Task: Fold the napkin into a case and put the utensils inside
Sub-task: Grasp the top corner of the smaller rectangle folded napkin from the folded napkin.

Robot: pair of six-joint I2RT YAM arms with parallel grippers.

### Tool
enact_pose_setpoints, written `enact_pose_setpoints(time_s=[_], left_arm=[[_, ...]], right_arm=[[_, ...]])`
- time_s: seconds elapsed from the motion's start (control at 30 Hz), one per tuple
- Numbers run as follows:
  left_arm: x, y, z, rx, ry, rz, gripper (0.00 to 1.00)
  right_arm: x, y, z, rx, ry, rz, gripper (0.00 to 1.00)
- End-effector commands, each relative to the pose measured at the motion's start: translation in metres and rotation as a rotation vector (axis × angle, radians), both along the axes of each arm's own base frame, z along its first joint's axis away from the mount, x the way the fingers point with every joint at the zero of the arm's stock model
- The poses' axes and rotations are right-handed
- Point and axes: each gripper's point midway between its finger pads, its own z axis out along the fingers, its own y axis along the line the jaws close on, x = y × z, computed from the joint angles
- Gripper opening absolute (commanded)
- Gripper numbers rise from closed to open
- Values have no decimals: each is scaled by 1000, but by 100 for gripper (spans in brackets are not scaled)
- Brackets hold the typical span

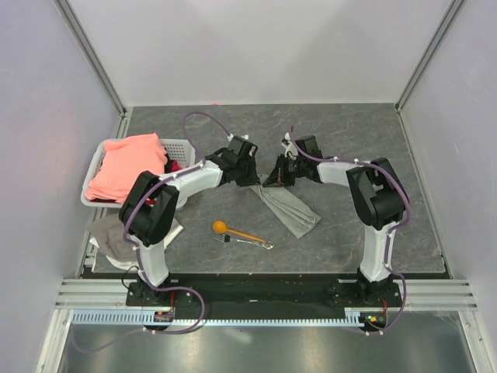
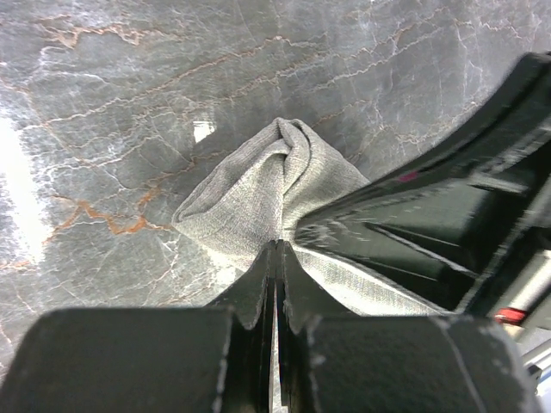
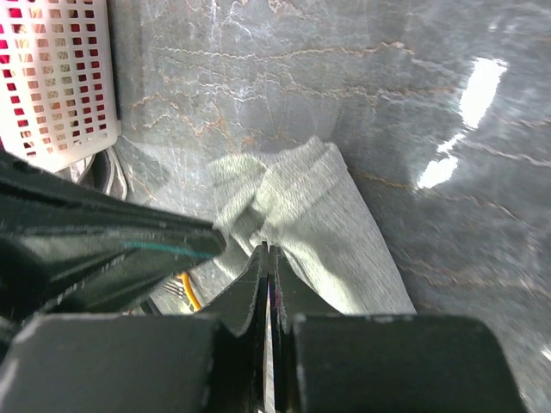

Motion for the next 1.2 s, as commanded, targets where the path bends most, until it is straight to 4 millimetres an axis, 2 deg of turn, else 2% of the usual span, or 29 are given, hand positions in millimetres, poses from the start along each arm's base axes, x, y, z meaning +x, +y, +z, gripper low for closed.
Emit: enact_pose_setpoints(time_s=[0.0, 0.13, 0.23, 0.3, 0.33, 0.4, 0.43, 0.47, 0.57, 0.6, 0.63, 0.73, 0.87, 0.93, 0.97, 1.03, 1.07, 1.17], left_arm=[[4, -15, 14, -54, -24, -17, 2], [3, -17, 10, -51, -16, -16, 2], [3, -16, 6, -46, -7, -11, 2], [2, -17, 3, -47, 3, -14, 2], [3, -17, 3, -41, -2, -14, 2], [4, -11, -3, -10, 3, 3, 2], [6, -9, -6, -4, 5, 9, 2], [8, -7, -7, 6, 1, 18, 2], [9, -3, -18, 38, 6, 23, 2], [8, -2, -24, 51, 13, 16, 2], [9, -2, -25, 54, 15, 15, 2], [11, -3, -27, 58, 7, 2, 3], [14, -8, -14, 45, -22, -26, 9], [13, -8, -6, 32, -34, -31, 16], [12, -8, 9, 12, -57, -34, 19], [9, -6, 19, -1, -78, -34, 30], [9, -6, 32, -16, -103, -36, 33], [7, -1, 34, -16, -106, -33, 36]], right_arm=[[-5, 22, -5, 56, 2, 40, 2], [-8, 42, -23, 60, 30, 49, 0], [-4, 48, -23, 92, 34, 28, 0], [1, 40, -24, 70, 26, 12, 0], [2, 36, -18, 65, 14, 9, 1], [1, 20, -19, 15, 22, 0, 5], [1, 16, -9, 8, 1, -3, 8], [0, 11, -7, -2, -2, -8, 16], [-3, 2, 10, -29, -47, -4, 25], [-9, -4, 7, -61, -24, -9, 27], [-9, -6, 12, -71, -49, 2, 28], [-11, -17, 11, -115, -56, -9, 30], [-14, -30, 7, -161, -67, -30, 31], [-17, -33, 4, -177, -61, -30, 31], [-19, -34, 2, -184, -61, -25, 31], [-20, -35, -1, -190, -59, -23, 31], [-20, -35, -2, -186, -57, -20, 30], [-21, -31, -3, -170, -50, -16, 25]])
